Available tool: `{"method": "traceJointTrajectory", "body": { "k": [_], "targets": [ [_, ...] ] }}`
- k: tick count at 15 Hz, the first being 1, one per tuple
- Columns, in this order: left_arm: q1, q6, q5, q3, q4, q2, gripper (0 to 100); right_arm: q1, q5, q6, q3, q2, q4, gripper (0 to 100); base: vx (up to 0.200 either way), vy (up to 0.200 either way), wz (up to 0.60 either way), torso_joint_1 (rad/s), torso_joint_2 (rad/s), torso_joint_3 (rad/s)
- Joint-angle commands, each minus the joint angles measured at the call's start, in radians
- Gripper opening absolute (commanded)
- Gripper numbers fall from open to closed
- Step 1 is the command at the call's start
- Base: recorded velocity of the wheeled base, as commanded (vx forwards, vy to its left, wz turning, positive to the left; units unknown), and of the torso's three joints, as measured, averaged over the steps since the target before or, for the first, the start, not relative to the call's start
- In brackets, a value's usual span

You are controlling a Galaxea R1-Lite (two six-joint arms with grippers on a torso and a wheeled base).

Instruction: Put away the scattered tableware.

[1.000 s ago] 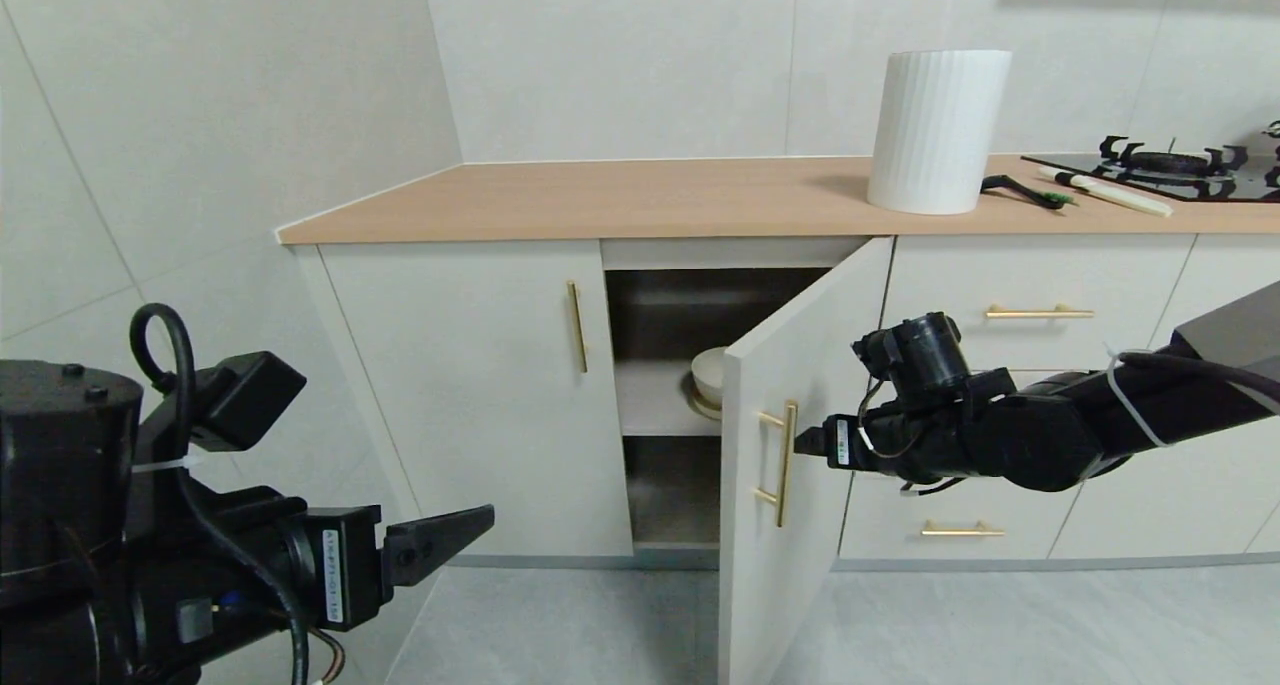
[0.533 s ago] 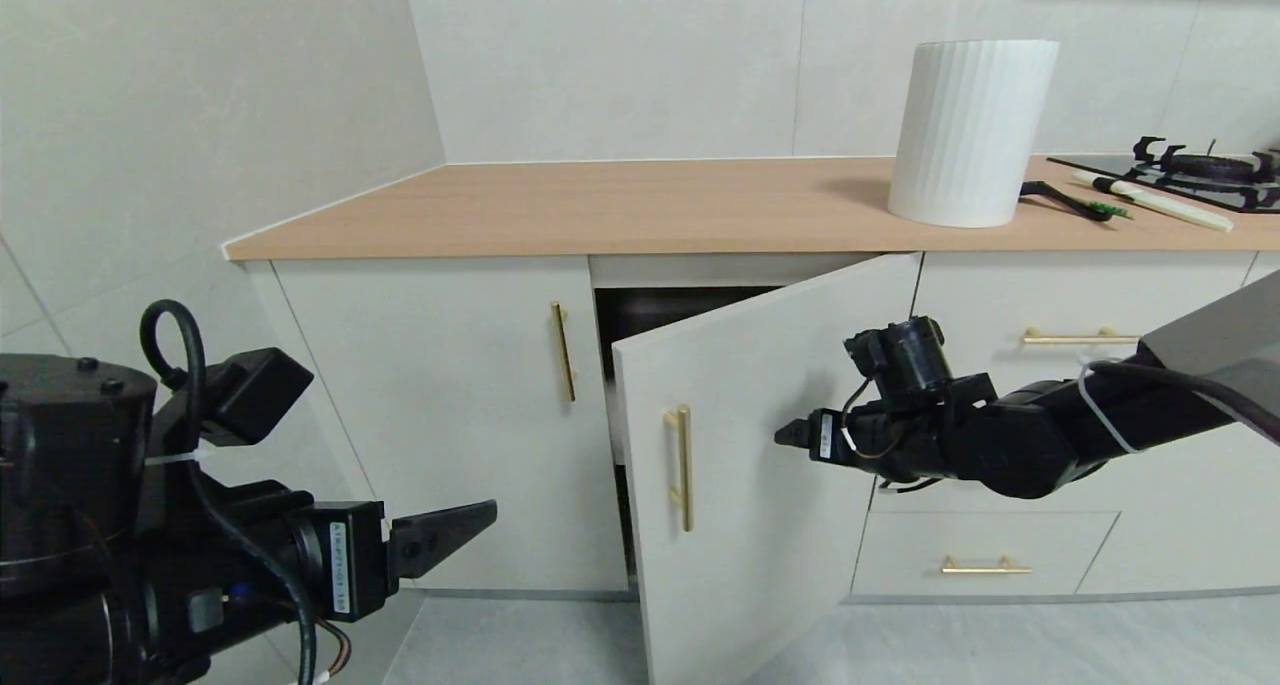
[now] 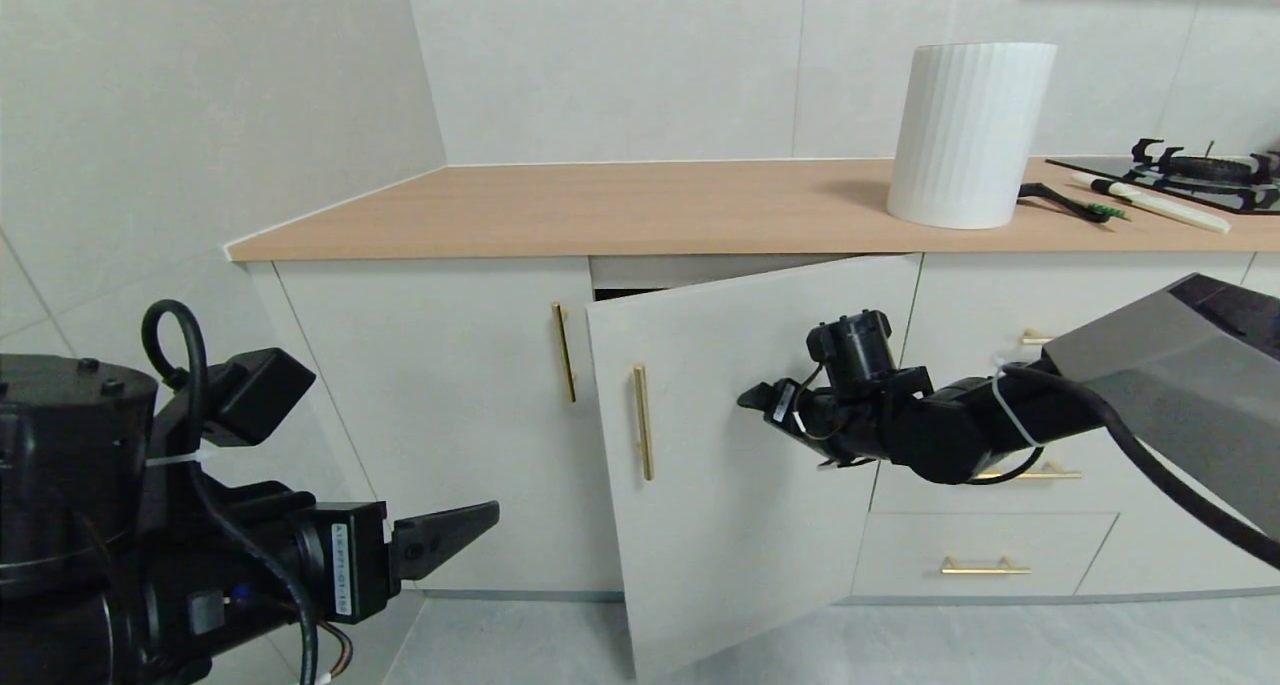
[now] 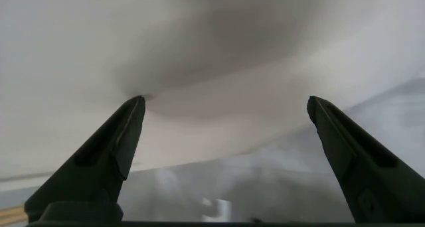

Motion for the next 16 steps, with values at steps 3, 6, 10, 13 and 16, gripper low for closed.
{"method": "traceJointTrajectory", "body": {
  "k": [3,6,10,13,16],
  "targets": [
    [0.001,0.000,0.001,0.000,-0.001,0.006,100,-0.004,-0.050,0.075,-0.113,0.101,0.002,100,0.000,0.000,0.00,0.000,0.00,0.000],
    [0.001,0.000,0.001,0.000,-0.001,0.008,100,-0.027,-0.110,0.112,-0.190,0.157,0.006,100,0.000,0.000,0.00,0.000,0.00,0.000],
    [0.000,-0.002,0.001,0.000,-0.001,0.009,100,-0.052,-0.133,0.128,-0.224,0.179,0.007,100,0.000,0.000,0.00,0.000,0.00,0.000],
    [0.001,0.000,0.001,0.000,-0.001,0.009,100,-0.068,-0.168,0.138,-0.261,0.205,0.009,100,0.000,0.000,0.00,0.000,0.00,0.000],
    [0.000,-0.002,0.001,0.000,-0.001,0.015,100,-0.082,-0.181,0.142,-0.277,0.213,0.016,100,0.000,0.000,0.00,0.000,0.00,0.000]
  ]
}}
